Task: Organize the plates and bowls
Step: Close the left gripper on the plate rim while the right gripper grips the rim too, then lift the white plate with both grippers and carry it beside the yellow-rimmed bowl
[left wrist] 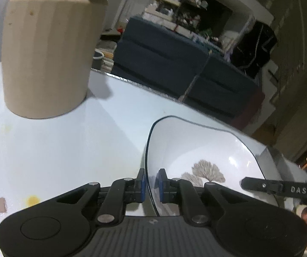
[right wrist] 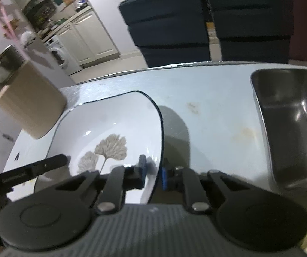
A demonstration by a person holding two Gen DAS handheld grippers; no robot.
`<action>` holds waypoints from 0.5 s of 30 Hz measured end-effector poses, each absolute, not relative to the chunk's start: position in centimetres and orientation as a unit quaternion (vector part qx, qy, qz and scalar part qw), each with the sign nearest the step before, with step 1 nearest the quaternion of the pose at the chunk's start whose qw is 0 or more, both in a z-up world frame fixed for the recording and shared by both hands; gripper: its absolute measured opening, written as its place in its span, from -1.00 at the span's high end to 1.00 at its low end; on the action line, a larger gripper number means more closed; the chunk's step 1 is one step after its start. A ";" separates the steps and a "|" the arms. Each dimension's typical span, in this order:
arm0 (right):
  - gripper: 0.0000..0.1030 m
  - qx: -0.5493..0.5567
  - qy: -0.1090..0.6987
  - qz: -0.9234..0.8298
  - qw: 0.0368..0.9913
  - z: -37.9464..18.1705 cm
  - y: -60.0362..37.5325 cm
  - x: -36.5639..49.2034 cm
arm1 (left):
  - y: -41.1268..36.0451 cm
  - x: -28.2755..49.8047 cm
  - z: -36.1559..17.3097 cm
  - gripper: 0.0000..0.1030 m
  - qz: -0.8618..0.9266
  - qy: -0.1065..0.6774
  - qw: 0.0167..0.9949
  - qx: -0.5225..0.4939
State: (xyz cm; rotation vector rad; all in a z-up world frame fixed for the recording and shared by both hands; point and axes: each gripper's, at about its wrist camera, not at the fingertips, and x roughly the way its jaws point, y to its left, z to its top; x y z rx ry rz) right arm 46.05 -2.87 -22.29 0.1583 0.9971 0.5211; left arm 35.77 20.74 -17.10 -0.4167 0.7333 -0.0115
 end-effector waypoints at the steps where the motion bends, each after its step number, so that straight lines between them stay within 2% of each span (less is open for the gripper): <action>1: 0.71 0.073 0.468 0.251 0.844 -22.1 -3.0 45.9 | 20.7 35.6 -16.7 0.77 -0.003 0.348 0.916 -0.200; 7: 0.71 0.068 0.435 0.266 0.857 -19.5 -3.0 44.8 | 20.3 33.8 -12.8 0.80 -0.015 0.299 0.933 -0.199; 15: 0.73 0.080 0.407 0.280 0.866 -14.3 -7.1 39.9 | 15.9 28.1 -7.4 0.80 -0.037 0.288 0.937 -0.196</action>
